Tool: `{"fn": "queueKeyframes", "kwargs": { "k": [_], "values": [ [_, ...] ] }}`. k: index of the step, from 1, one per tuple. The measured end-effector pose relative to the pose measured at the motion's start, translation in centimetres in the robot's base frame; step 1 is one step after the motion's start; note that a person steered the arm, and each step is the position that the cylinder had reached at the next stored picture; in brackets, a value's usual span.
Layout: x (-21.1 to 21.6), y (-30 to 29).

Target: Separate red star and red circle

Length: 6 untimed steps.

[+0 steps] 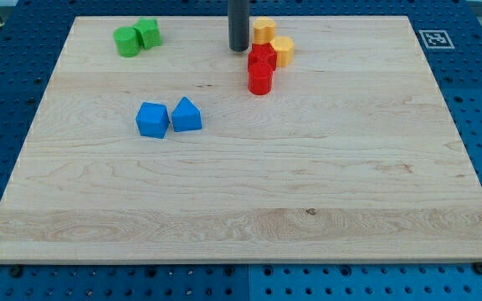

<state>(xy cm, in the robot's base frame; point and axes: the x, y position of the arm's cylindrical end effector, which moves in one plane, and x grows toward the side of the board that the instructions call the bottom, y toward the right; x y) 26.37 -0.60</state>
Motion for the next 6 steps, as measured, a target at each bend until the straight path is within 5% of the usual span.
{"fn": "queueKeyframes", "kwargs": {
  "k": [3,5,6],
  "values": [
    [8.3,0.8],
    [2.7,-0.4],
    [3.6,2.3]
  ]
}}
